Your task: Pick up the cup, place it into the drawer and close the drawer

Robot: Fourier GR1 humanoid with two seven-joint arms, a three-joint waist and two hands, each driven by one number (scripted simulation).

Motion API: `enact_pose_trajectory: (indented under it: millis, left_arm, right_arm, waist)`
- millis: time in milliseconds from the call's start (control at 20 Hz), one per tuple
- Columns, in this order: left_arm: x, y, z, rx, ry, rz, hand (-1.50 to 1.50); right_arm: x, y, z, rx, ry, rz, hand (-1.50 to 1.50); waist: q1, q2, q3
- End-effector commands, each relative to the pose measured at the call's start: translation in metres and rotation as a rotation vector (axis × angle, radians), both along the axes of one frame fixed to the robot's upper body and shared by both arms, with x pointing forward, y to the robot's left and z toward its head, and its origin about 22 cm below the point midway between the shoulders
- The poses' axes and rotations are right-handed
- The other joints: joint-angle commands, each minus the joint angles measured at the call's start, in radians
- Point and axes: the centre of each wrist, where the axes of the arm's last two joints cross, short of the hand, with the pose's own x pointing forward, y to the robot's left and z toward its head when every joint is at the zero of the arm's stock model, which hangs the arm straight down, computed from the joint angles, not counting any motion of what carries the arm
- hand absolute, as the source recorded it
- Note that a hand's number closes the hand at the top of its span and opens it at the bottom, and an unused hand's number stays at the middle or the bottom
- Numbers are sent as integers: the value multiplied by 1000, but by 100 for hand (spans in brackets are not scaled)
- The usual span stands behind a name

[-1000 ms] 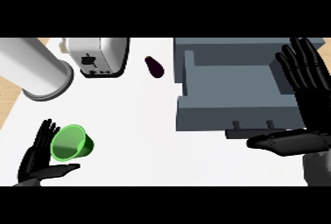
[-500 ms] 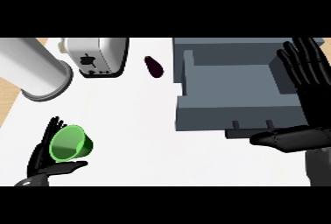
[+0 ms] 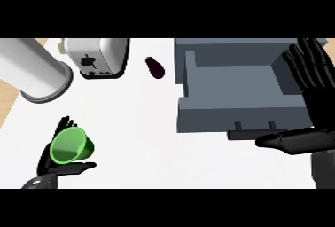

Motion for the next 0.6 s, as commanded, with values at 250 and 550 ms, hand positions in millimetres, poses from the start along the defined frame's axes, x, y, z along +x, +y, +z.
enact_pose_trajectory:
  millis: [250, 550]
  left_arm:
    - [20, -24, 4, -10, -285, -33, 150]
    - [27, -14, 14, 16, -392, 67, 150]
  right_arm:
    - [9, -3, 5, -31, -6, -15, -150]
    - [9, 7, 5, 3, 21, -29, -150]
  waist:
    - [10, 1, 1]
    - [16, -4, 2]
